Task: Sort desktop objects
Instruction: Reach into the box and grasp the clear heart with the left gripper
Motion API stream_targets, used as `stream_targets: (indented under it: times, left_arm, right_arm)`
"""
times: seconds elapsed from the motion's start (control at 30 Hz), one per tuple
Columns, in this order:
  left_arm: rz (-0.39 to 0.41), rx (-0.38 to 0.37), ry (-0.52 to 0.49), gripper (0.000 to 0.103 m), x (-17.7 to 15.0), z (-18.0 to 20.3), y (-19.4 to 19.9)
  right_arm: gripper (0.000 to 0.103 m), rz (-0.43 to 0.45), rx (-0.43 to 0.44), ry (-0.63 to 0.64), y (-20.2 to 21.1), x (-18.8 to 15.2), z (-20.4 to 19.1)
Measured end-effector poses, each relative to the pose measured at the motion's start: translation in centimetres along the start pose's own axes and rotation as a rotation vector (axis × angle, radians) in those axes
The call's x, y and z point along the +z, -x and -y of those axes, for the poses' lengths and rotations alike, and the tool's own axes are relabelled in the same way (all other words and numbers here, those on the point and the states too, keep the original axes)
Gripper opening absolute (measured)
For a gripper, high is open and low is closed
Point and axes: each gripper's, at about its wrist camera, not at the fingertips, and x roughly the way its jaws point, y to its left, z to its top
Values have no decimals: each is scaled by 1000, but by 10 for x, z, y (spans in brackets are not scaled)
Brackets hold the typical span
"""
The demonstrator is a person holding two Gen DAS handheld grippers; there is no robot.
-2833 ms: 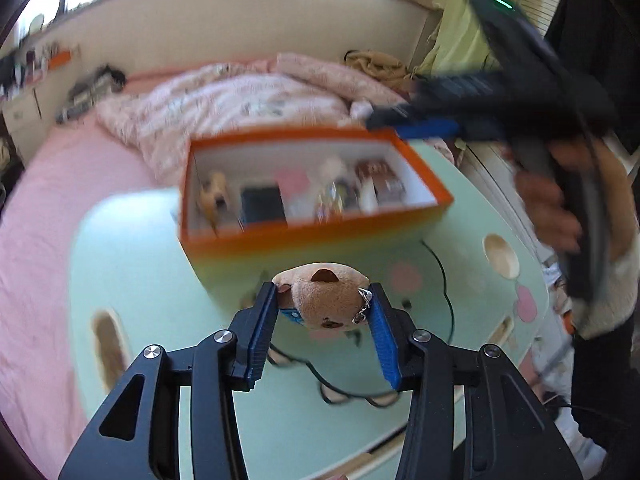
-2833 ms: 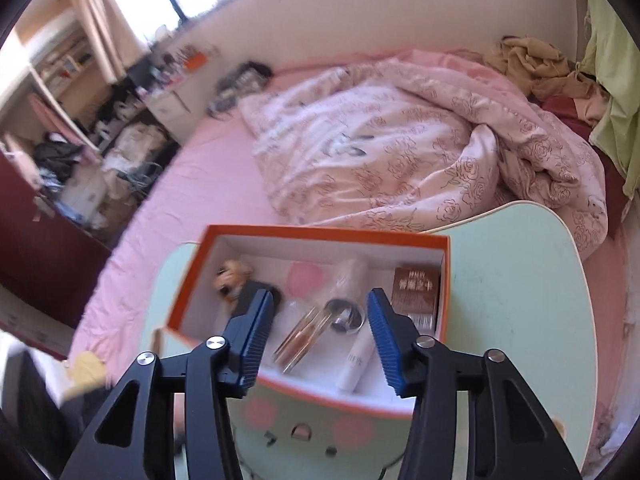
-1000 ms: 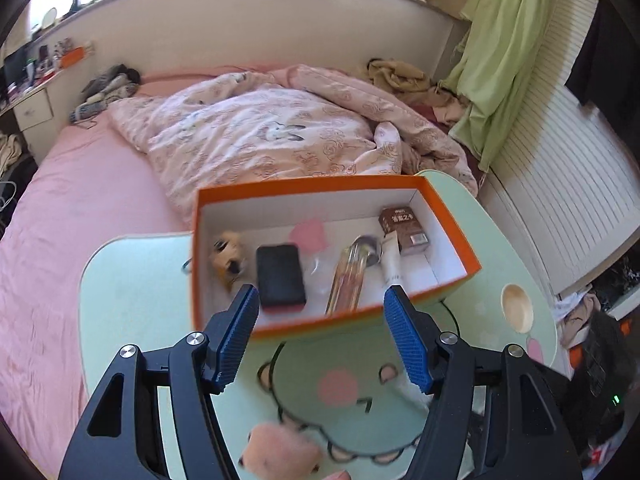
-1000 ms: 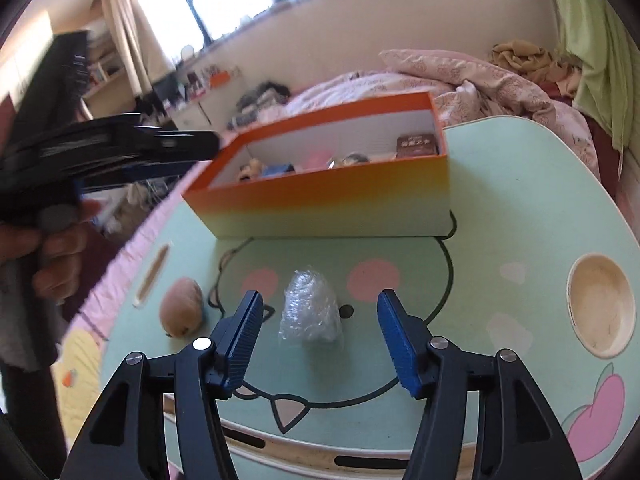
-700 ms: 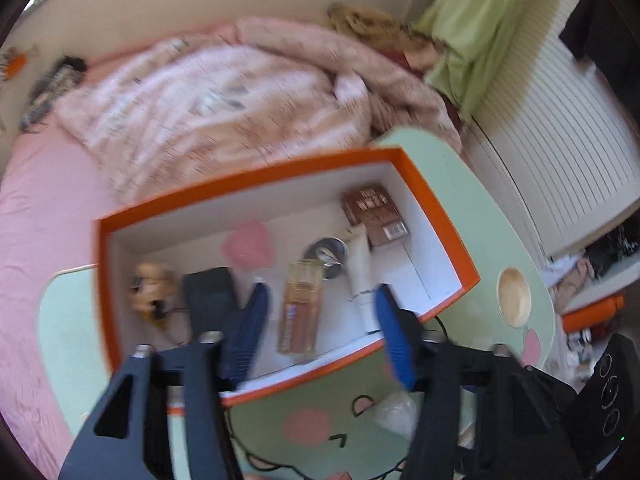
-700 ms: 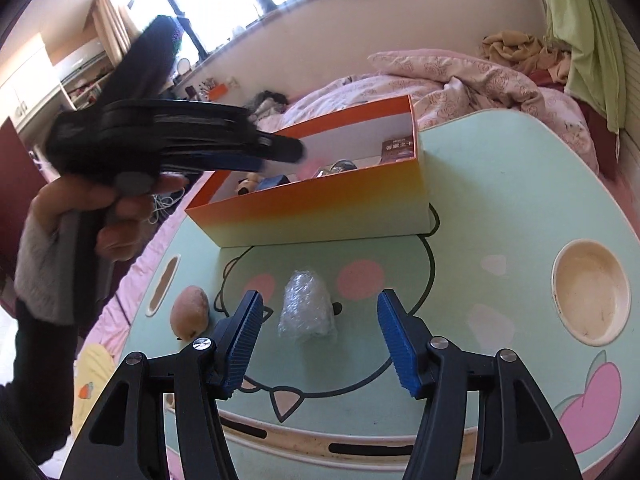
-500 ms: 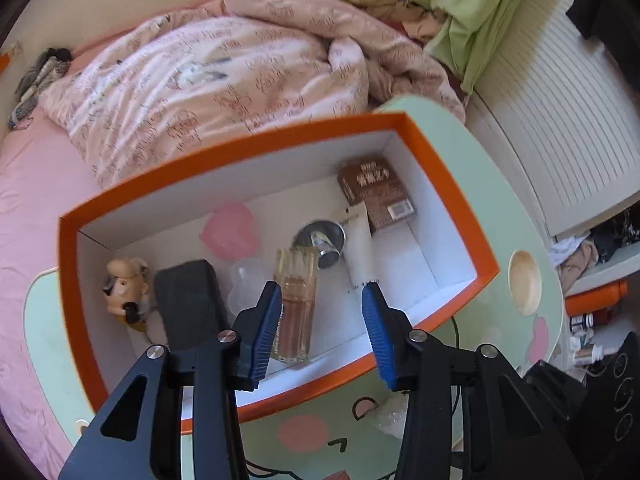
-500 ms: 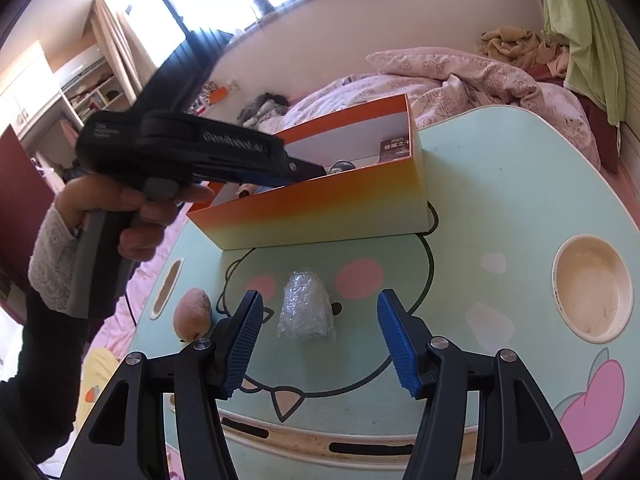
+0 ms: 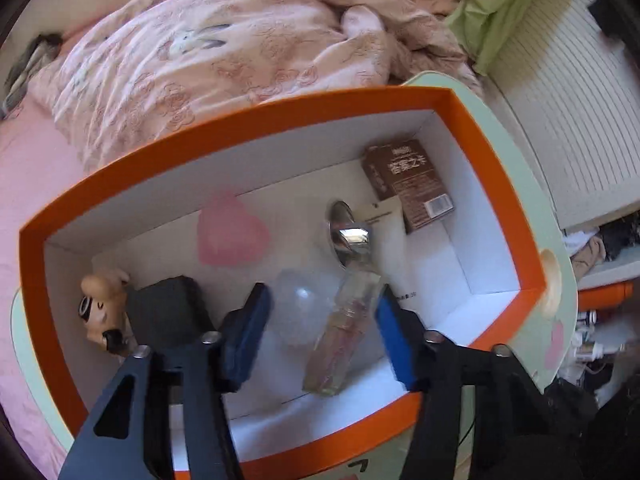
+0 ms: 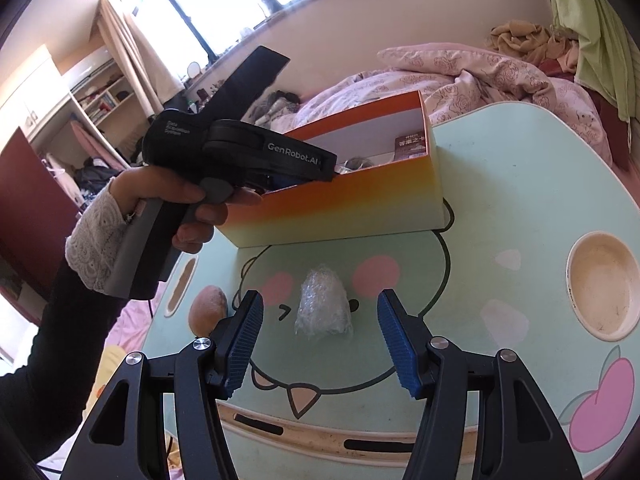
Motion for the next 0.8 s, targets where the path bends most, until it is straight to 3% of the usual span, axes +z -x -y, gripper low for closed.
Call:
stream_targets:
  times: [0.07,0.57,0.8]
  left_arm:
    - [5,-15,7,38,-3,-1,1]
    - [37,-126,188,38,-1,-48,18]
    - [34,-54,148,40,6,-43,9]
  right_arm:
    - [59,-3,-1,-6,-1,0,1]
    - [59,-8,8,-16,-2,3,0]
    - [59,-21,8,-12,-5,2,-2]
